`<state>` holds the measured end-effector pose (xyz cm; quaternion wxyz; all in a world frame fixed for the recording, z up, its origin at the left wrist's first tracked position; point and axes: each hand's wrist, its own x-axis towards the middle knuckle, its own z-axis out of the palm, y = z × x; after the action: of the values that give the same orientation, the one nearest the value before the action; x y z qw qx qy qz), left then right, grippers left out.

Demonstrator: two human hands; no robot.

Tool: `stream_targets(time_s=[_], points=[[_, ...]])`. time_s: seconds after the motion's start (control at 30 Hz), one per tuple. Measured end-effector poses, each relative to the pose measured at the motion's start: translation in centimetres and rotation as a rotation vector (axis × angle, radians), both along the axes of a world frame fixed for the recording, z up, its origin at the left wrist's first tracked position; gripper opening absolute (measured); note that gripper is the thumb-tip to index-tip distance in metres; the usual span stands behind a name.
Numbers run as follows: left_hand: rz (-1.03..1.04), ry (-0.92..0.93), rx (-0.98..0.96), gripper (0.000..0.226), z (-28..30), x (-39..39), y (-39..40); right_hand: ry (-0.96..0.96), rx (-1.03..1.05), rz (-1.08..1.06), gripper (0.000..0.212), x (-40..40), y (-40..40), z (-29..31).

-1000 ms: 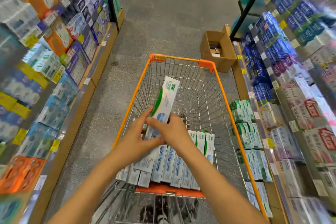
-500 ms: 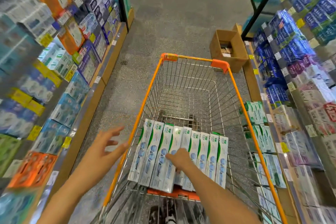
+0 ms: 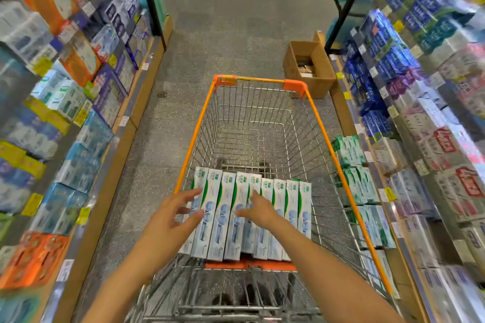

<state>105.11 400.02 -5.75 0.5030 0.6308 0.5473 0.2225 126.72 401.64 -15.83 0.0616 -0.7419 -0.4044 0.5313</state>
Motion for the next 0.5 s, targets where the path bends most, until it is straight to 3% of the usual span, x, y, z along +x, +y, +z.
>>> stream_targets(time_s=[0.13,0.33,0.5], points=[[-0.106,-0.022,0.098,0.033,2.9,4.4,0.0,-0.002,0.364,-0.070,0.087,3.9,-1.6,8.5],[-0.328,-0.036,0.284,0.034,7.3,14.7,-0.7,-0.373,0.760,-0.065,0.073,12.5,-9.2,20.8],[-0.508,-0.117,0.377,0.031,9.2,26.8,-6.0,-0.667,0.915,-0.253,0.058,21.9,-22.1,24.4]])
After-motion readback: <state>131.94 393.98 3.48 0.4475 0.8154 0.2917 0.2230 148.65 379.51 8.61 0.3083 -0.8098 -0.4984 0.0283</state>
